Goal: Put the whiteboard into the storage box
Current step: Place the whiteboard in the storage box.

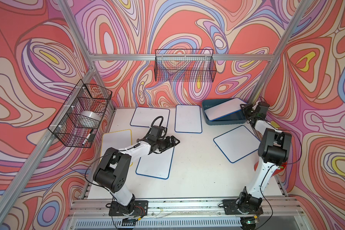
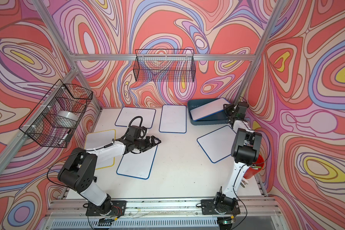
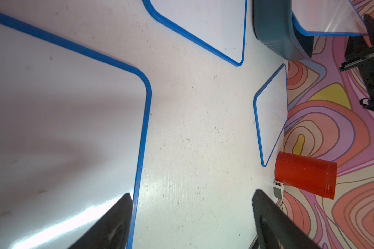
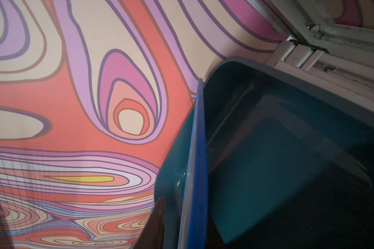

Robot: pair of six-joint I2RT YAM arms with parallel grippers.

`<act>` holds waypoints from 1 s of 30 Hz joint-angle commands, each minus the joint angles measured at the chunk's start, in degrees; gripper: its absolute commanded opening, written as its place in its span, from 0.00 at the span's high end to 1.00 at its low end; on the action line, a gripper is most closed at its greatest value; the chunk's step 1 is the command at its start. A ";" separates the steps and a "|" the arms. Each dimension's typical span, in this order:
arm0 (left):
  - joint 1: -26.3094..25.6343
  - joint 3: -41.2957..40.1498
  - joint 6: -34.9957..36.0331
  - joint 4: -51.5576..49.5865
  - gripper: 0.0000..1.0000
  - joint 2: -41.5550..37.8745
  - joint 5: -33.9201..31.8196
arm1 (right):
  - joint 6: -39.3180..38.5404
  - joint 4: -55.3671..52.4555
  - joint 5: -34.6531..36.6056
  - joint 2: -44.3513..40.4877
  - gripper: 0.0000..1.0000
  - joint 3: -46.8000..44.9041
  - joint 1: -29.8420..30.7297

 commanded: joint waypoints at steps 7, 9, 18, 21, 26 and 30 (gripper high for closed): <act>-0.33 -1.52 -0.96 1.32 0.17 -0.87 -0.77 | -9.10 -10.26 2.14 -3.34 0.60 3.06 0.73; -0.35 -1.57 -0.99 1.53 0.17 -1.02 -0.83 | -11.19 -13.40 3.26 -4.44 0.57 3.75 0.72; -0.38 -0.98 -0.37 1.20 0.17 -0.80 -1.54 | -14.87 -17.69 5.70 -7.82 0.53 3.71 0.72; -0.47 -1.30 -1.07 2.31 0.17 -0.33 -0.79 | -14.95 -18.14 5.16 -8.41 0.53 3.76 0.72; -0.53 -1.04 -0.55 1.53 0.17 -0.49 -0.93 | -15.65 -18.07 5.17 -10.20 0.53 2.23 0.76; -0.50 -0.74 -0.47 1.31 0.17 -0.59 -1.02 | -14.92 -15.45 1.79 -9.51 0.53 1.26 0.81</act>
